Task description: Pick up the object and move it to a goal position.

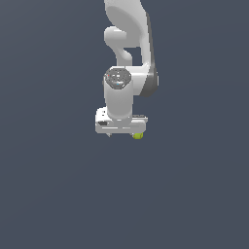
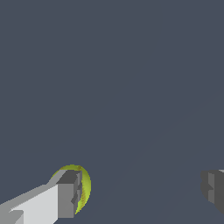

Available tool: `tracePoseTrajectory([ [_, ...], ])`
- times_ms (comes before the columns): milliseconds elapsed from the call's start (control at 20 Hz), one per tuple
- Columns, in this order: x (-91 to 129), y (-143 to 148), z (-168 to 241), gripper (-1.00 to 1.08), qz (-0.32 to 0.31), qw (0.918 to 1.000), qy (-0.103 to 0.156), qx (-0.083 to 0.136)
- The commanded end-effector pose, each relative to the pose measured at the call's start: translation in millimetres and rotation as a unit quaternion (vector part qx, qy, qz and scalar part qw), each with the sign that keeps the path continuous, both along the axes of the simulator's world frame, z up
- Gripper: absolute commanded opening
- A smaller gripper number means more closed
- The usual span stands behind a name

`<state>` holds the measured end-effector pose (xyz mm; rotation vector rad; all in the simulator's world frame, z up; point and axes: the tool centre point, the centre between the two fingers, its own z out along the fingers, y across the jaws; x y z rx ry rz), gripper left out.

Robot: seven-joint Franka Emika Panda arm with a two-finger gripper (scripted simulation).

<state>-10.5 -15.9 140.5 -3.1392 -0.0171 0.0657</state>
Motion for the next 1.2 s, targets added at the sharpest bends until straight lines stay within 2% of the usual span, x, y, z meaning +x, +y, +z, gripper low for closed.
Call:
tracePoseTrajectory([
  [0,0,0,0,1.00,0.000,1.0000,0.000,0.000],
  [550,-11,15,-9,1.00,0.012,0.9999,-0.003,0.000],
  [1150,-60,70,-40,1.00,0.057,0.9982,-0.016,0.000],
])
